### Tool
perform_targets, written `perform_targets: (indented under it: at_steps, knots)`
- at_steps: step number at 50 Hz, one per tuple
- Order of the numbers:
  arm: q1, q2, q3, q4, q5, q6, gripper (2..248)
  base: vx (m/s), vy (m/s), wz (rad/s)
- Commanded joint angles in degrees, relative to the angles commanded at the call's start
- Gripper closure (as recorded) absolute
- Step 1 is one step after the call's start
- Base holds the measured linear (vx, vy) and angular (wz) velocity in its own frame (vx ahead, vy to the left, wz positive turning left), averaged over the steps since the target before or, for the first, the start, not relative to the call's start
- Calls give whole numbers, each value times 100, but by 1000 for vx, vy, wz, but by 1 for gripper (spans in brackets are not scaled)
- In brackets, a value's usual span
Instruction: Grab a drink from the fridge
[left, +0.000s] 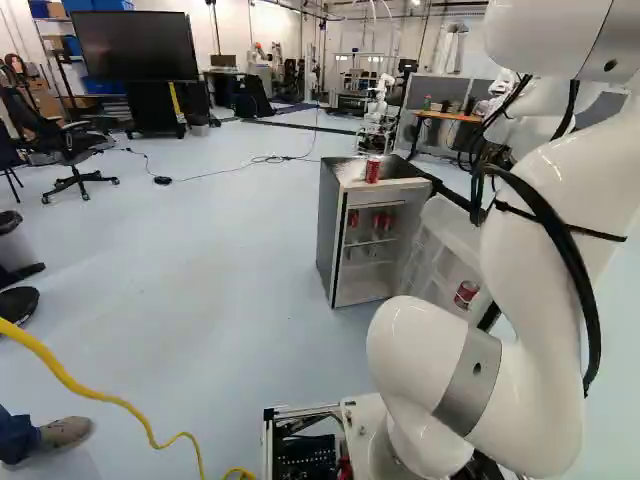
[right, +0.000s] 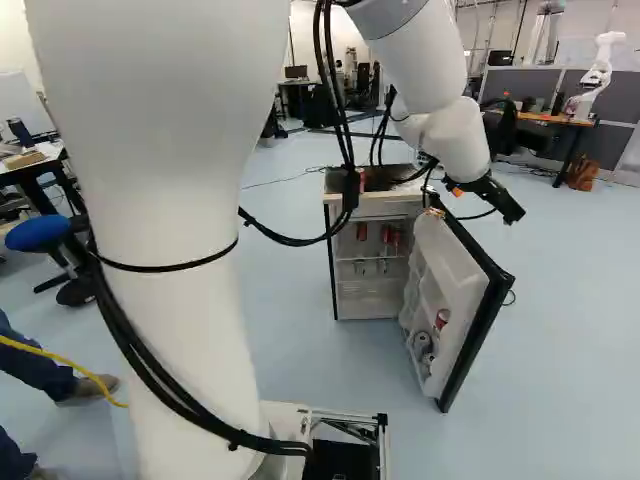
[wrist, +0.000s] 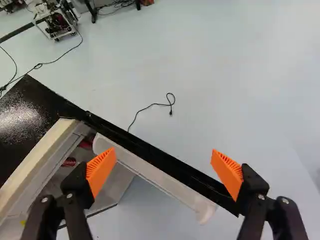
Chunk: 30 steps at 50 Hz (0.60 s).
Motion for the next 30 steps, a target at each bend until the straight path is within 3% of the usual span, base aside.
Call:
perform_targets:
  at_steps: [30]
  knots:
    - [-326,-821,-730,0,-434,0,3,0,0,0]
